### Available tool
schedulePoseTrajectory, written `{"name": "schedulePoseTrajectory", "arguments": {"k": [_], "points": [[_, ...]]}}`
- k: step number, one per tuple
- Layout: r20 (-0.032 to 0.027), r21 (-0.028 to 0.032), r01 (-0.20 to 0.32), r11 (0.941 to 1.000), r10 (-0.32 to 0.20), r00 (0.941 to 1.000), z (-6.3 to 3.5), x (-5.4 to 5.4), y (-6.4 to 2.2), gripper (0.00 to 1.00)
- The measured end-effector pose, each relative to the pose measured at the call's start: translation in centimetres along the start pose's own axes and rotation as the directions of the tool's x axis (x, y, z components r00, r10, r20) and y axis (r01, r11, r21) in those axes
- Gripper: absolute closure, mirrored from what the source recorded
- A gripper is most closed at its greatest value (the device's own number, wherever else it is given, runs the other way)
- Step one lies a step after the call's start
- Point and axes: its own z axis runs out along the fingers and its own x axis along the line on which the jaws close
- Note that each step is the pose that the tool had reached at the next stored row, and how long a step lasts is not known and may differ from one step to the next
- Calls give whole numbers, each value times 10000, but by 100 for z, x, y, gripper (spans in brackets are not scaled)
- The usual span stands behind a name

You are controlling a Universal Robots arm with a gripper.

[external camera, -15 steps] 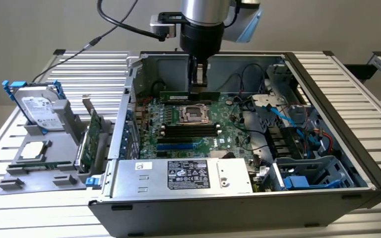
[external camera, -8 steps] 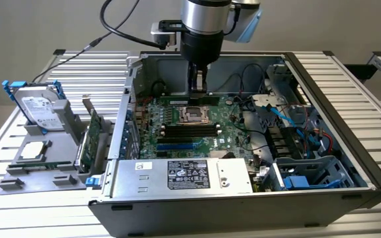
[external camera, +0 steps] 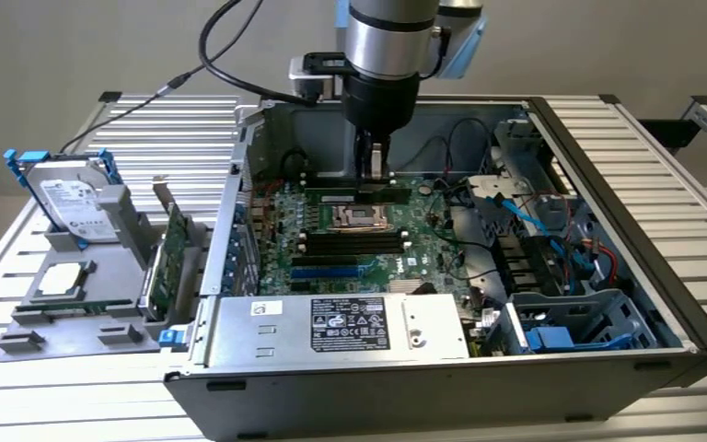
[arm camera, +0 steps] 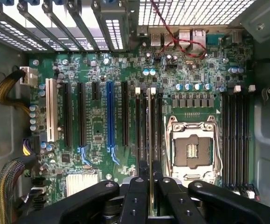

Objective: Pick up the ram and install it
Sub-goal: 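Insert the ram into the slot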

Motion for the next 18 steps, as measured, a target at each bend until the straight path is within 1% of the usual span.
{"name": "schedulePoseTrajectory", "arguments": {"k": [18], "points": [[3, 0, -45, 10000, 45, 10000, 327, 10, -19, 86]]}}
